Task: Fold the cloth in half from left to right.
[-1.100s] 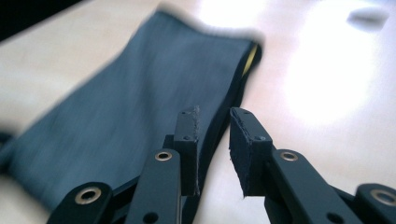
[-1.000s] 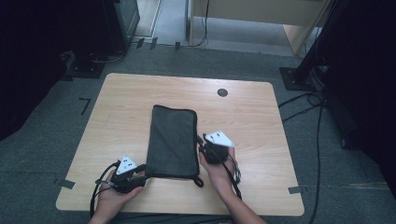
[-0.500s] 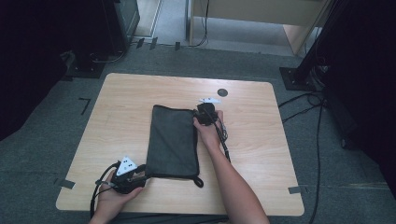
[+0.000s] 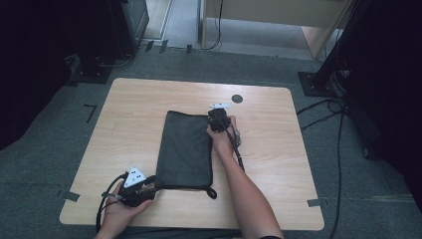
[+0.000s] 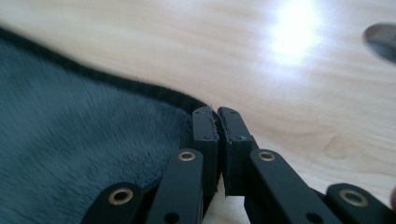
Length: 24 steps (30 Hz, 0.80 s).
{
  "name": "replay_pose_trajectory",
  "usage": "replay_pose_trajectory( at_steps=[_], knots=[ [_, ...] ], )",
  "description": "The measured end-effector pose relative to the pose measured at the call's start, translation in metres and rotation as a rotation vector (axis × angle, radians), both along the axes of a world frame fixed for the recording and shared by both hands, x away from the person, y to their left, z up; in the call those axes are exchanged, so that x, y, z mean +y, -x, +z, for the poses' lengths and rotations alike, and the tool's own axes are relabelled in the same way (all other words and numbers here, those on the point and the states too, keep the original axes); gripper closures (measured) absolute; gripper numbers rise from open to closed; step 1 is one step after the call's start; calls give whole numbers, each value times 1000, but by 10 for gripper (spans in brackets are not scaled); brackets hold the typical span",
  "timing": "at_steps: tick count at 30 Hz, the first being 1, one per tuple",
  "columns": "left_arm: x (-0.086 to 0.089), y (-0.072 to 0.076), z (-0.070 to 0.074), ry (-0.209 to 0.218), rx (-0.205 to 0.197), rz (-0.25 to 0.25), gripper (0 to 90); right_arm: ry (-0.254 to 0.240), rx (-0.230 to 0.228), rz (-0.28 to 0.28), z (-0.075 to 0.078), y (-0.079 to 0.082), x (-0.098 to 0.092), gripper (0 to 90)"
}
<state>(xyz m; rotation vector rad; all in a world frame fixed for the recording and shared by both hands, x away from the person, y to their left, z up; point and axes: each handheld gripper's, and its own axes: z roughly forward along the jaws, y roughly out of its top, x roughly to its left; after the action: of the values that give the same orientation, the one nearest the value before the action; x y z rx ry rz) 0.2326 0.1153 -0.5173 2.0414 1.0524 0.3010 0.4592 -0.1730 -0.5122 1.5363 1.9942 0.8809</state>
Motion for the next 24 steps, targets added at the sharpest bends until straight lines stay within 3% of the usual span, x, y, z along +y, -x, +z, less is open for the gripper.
replay_pose_trajectory(
  at_steps=[1,3,10,14,18,24],
  knots=[
    [0,0,0,0,0,0,578,15,-16,16,-2,0,0,865],
    [0,0,0,2,1,0,579,18,-4,26,0,-1,0,835],
    [2,-2,1,12,11,11,519,-58,-58,34,10,-1,-15,683],
    [4,-3,3,44,1,18,468,-75,-55,40,14,-2,-16,651],
    [3,-5,3,44,-1,19,454,-105,-34,44,11,-4,-17,622],
    [-1,-2,2,12,11,-9,623,-107,22,94,1,-7,-13,626]
  ],
)
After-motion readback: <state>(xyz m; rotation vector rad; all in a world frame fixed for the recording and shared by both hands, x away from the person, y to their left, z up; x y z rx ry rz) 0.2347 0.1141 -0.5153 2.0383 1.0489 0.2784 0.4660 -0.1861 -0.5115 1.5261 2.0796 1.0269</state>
